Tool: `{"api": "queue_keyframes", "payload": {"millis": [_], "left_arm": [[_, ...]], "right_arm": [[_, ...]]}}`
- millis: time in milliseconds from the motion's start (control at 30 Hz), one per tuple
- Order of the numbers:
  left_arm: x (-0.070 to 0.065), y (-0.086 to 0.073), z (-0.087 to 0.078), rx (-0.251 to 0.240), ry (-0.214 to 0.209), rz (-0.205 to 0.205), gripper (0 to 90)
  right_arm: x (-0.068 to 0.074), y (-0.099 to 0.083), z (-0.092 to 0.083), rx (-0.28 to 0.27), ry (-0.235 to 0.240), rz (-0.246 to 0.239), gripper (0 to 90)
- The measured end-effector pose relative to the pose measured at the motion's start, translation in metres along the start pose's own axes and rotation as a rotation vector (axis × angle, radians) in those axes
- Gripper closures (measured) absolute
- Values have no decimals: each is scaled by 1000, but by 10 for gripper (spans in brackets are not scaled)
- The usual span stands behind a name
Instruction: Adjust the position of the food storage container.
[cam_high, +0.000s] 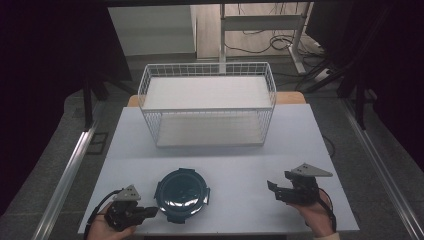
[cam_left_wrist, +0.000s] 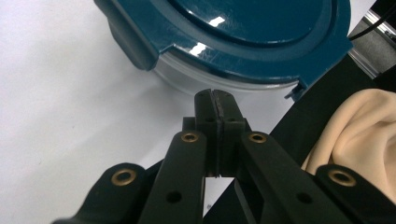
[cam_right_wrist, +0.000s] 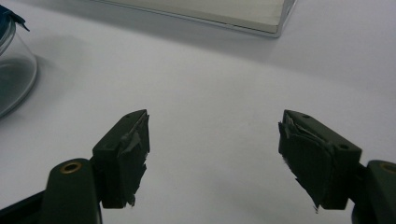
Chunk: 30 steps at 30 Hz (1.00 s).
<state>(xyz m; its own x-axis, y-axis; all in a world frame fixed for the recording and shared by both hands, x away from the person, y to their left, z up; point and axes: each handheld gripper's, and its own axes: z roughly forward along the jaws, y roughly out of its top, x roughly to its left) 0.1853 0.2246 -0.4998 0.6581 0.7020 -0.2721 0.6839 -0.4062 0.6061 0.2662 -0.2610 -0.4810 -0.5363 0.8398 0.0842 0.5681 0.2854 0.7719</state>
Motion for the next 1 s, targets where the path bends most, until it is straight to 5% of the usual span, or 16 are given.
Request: {"api": "queue_keyframes", "payload": {"millis": [167,700,1000], "left_arm": [[0,4,11,32,16,-5,900],[1,11,18,26,31,-36,900],[-5,25,29,44,20,-13,900]], "right_arm": [[-1,-1,1,4,-2,-3,241],[0,-1,2,11,-1,-6,241],[0,-1,2,11,-3,-5,241]]}}
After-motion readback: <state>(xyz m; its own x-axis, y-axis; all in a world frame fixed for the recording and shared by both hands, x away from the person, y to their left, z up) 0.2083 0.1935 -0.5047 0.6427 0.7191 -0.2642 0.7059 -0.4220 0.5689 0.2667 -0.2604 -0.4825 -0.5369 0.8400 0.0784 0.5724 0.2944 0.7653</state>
